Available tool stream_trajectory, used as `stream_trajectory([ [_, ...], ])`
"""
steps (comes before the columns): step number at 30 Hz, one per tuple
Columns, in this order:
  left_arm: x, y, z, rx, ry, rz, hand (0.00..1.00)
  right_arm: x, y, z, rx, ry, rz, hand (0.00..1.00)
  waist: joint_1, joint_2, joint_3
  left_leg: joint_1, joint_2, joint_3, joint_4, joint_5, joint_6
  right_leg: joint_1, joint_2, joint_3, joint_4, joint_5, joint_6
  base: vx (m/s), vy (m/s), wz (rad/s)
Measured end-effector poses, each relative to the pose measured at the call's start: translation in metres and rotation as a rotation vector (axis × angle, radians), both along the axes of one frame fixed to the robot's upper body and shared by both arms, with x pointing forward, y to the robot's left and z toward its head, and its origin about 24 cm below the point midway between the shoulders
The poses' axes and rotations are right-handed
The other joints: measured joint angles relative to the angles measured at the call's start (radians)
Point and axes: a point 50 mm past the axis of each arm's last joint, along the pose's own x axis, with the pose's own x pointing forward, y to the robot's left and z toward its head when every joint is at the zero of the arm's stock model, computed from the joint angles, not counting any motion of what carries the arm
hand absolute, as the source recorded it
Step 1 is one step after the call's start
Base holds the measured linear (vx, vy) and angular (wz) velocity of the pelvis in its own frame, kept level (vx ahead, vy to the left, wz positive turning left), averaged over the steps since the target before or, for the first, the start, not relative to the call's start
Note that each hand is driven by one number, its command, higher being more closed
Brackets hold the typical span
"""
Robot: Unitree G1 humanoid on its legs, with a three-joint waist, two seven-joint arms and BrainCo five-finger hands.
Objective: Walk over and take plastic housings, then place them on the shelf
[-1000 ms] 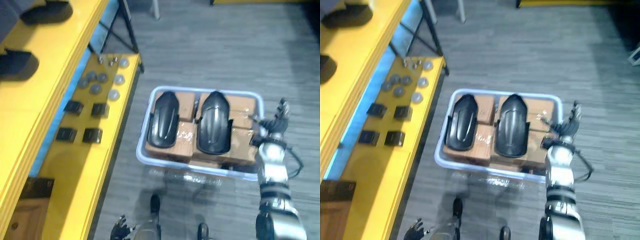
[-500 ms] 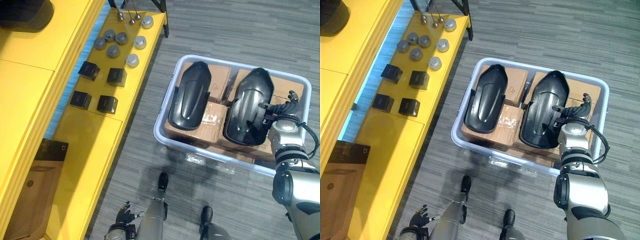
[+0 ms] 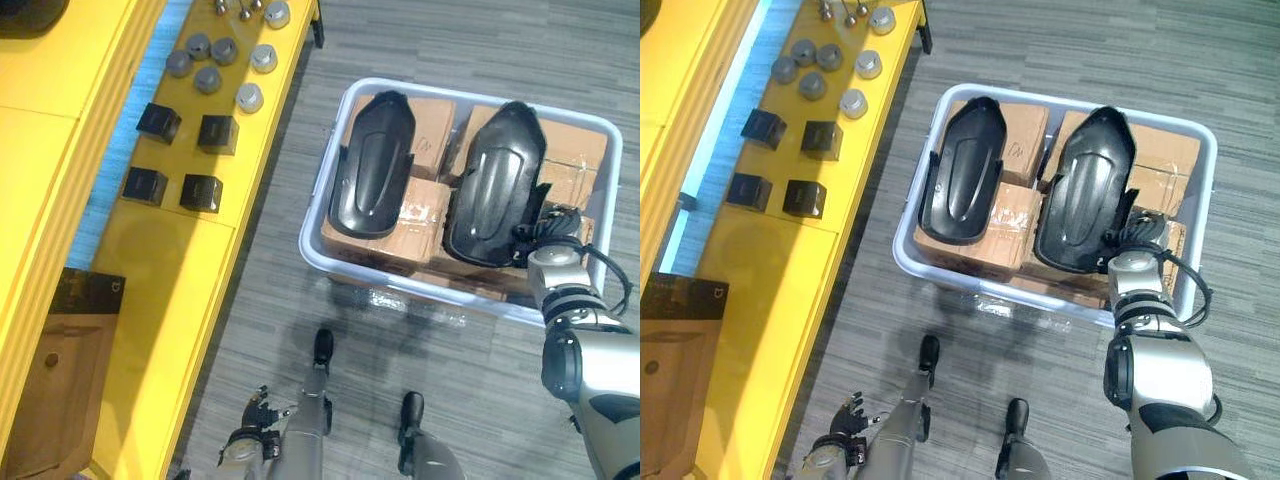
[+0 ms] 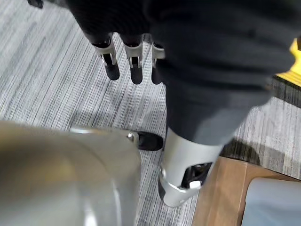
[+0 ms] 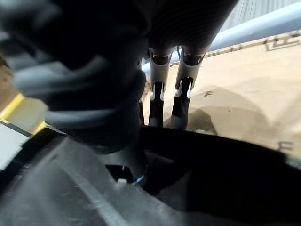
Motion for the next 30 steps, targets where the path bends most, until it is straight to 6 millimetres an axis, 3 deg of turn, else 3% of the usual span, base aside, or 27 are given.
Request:
stream_trajectory([
  [3,0.007,-0.012,0.005,-0.043,-0.03,-0.001,0.0,-0.01,-0.021,0.013,-0.137,0.045,-0.039,1.0,0.011,0.003,0.001,-0.04,-0.012,-0.023,-0.007,0.011,0.006,-0.042,-0.01,-0.02,0.025,-0.004,0.004,-0.01,-0.004,0.21],
  [9,0.013,-0.023,0.012,-0.107,-0.065,0.03,0.0,-0.007,-0.013,0.014,-0.32,0.097,0.002,1.0,0.009,0.003,0.002,-0.038,-0.036,-0.032,-0.01,0.016,0.012,-0.051,-0.037,-0.036,0.071,-0.027,0.006,-0.01,-0.043,0.13],
  [15,0.01,-0.026,0.016,-0.13,-0.105,0.039,0.0,-0.011,-0.001,-0.024,-0.334,0.124,0.024,1.0,-0.007,0.0,0.006,0.094,-0.054,-0.038,-0.051,0.025,0.014,0.064,-0.055,-0.047,0.079,-0.038,0.011,0.02,-0.085,0.12],
  [17,0.011,-0.021,0.029,-0.126,-0.19,0.029,0.0,-0.014,-0.001,-0.026,-0.343,0.101,0.023,1.0,-0.031,-0.002,0.007,0.136,-0.058,-0.054,-0.076,0.034,0.012,0.116,-0.055,-0.07,0.057,-0.039,0.011,0.0,-0.095,0.26],
  [19,0.013,-0.011,0.058,-0.127,-0.346,0.022,0.0,-0.016,0.002,-0.028,-0.404,0.101,0.035,1.0,-0.057,-0.011,0.011,0.204,-0.058,-0.063,-0.11,0.047,0.011,0.184,-0.054,-0.086,0.032,-0.038,0.011,-0.01,-0.102,0.16],
  [22,0.014,-0.002,0.096,-0.12,-0.528,-0.017,0.0,-0.021,0.005,-0.039,-0.49,0.151,0.066,1.0,-0.065,-0.019,-0.024,0.283,-0.059,-0.057,-0.153,0.051,0.012,0.258,-0.053,-0.088,-0.001,-0.039,0.012,0.0,-0.091,-0.01],
  [24,0.019,0.001,0.117,-0.111,-0.615,-0.06,0.0,-0.019,0.009,-0.034,-0.53,0.146,0.082,1.0,-0.075,-0.022,-0.043,0.3,-0.057,-0.05,-0.16,0.052,0.014,0.281,-0.052,-0.086,-0.028,-0.038,0.011,-0.01,-0.053,-0.08],
  [28,0.027,-0.003,0.14,-0.155,-0.704,-0.119,0.0,-0.015,0.019,-0.034,-0.575,0.165,0.133,1.0,-0.091,-0.042,-0.086,0.348,-0.052,-0.033,-0.164,0.05,0.012,0.336,-0.048,-0.075,-0.064,-0.024,0.011,-0.01,-0.039,-0.13],
  [30,0.035,-0.018,0.145,-0.249,-0.698,-0.179,0.0,-0.011,0.032,-0.032,-0.634,0.17,0.179,1.0,-0.099,-0.049,-0.144,0.358,-0.043,-0.022,-0.165,0.046,0.008,0.359,-0.038,-0.063,-0.108,-0.002,0.011,0.02,-0.02,-0.16],
])
